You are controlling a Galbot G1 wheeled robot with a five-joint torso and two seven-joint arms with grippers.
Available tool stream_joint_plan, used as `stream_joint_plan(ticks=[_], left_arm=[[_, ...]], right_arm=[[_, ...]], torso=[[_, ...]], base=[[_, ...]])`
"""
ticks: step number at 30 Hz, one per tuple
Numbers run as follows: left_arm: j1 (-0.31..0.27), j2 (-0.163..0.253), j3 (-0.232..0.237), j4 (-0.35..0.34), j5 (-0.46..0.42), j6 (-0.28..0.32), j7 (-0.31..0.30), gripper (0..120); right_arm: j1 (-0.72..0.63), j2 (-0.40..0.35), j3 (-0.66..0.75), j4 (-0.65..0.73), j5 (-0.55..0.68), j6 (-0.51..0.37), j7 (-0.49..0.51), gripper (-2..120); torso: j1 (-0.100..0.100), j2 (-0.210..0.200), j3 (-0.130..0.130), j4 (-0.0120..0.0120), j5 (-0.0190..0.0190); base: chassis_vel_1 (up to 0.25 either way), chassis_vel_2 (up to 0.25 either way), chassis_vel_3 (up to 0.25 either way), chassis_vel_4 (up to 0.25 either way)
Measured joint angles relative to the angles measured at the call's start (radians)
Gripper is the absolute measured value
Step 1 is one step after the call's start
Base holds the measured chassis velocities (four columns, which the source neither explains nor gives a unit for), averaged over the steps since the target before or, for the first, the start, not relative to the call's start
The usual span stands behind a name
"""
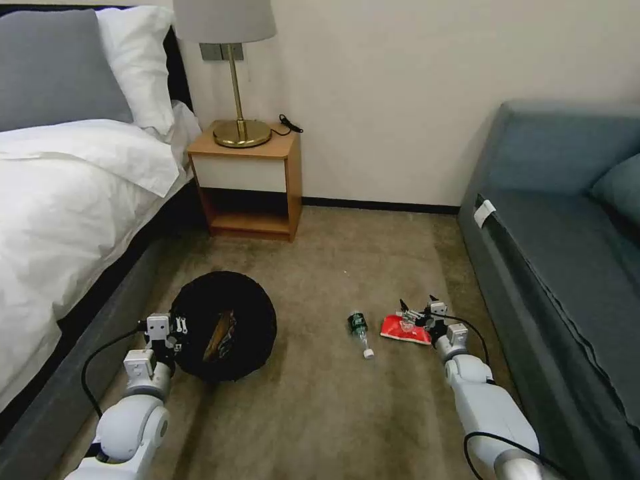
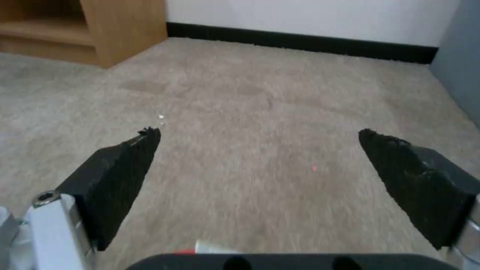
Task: Pick up the trash bin, then pick up the garbage on the floor and place it into the trash bin.
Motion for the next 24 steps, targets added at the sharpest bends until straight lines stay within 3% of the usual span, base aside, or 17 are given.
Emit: stream_joint_plan(ticks=[24], left_arm=[[-0.013, 0.006, 0.001, 0.043, -0.011, -0.025, 0.009, 4]], right_arm=[[0.005, -0.032, -0.034, -0.004, -0.034, 0.033, -0.051, 100]], torso=[[0.0, 0.0, 0.0, -0.0001, 0.0003]], base=[[-0.143, 0.144, 0.142, -0.137]])
